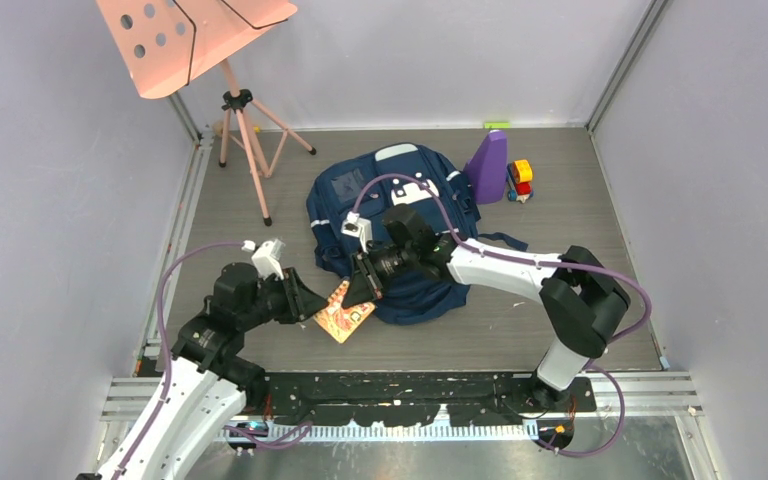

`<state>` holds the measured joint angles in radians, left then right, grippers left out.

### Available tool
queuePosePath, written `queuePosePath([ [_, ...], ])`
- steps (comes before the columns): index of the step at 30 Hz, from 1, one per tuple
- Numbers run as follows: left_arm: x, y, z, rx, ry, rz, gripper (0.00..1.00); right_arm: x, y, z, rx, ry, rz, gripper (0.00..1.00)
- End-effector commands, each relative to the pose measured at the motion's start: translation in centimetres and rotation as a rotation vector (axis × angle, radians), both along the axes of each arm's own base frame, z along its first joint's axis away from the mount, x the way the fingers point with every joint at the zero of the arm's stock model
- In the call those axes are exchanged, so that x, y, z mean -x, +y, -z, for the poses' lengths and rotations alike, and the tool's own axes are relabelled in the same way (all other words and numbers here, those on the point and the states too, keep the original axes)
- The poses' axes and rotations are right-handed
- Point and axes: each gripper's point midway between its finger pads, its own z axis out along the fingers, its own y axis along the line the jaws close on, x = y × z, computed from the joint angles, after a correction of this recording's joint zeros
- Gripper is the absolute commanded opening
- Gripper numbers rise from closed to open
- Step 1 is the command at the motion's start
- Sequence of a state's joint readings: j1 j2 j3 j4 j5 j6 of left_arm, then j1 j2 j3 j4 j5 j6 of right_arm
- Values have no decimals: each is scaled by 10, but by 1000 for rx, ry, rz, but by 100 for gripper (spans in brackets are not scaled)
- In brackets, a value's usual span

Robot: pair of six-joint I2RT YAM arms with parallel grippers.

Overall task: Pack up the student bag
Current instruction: Pick up the stationery from the center of the board, then place the stationery in the student bag.

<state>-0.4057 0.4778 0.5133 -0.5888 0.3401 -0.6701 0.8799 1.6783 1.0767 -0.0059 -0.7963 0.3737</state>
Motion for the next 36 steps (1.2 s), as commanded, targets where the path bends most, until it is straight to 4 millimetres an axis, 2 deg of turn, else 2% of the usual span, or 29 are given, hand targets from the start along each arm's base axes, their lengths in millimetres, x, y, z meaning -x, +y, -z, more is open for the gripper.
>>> queuePosePath([
  [1, -14, -3, -28, -21, -113, 31, 44, -14, 4, -47, -106, -113, 90, 1],
  [2, -16, -3, -29, -32, -121, 36, 56, -15, 1, -57, -121, -133, 111, 1],
  [3, -19, -3, -29, -42, -128, 42, 65, -21, -3, -57, -110, -148, 155, 1],
  [5, -26, -6, -36, -53, -156, 60, 76, -27, -16, -79, -129, -199, 228, 1],
  [10, -49, -23, -52, -74, -209, 138, 81, -46, -53, -110, -98, -334, 424, 0],
  [11, -54, -27, -54, -81, -217, 157, 82, -53, -67, -121, -88, -372, 500, 0],
  [14, -67, -42, -58, -102, -247, 212, 82, -78, -103, -132, -25, -460, 677, 1],
  [15, -70, -47, -60, -109, -260, 229, 82, -79, -115, -138, -4, -475, 710, 1],
  [18, -79, -62, -62, -164, -310, 266, 82, -105, -163, -139, 124, -547, 891, 0],
  [19, -82, -67, -63, -185, -328, 277, 82, -106, -175, -137, 166, -547, 916, 0],
  [20, -84, -74, -61, -204, -341, 294, 82, -116, -193, -138, 202, -560, 980, 0],
  [21, -87, -81, -59, -223, -352, 305, 82, -116, -207, -131, 260, -550, 1002, 0],
  [22, -90, -88, -56, -241, -360, 317, 82, -125, -227, -133, 305, -558, 1071, 0],
  [24, -95, -104, -49, -284, -378, 337, 82, -129, -261, -130, 393, -556, 1167, 0],
  [28, -101, -143, -42, -381, -460, 389, 82, -121, -313, -131, 508, -554, 1305, 0],
  [30, -107, -157, -38, -440, -494, 382, 82, -117, -330, -128, 571, -552, 1354, 0],
  [32, -112, -169, -33, -499, -524, 378, 83, -113, -337, -123, 609, -545, 1366, 0],
  [36, -126, -178, -22, -609, -576, 335, 84, -104, -337, -112, 624, -515, 1336, 0],
])
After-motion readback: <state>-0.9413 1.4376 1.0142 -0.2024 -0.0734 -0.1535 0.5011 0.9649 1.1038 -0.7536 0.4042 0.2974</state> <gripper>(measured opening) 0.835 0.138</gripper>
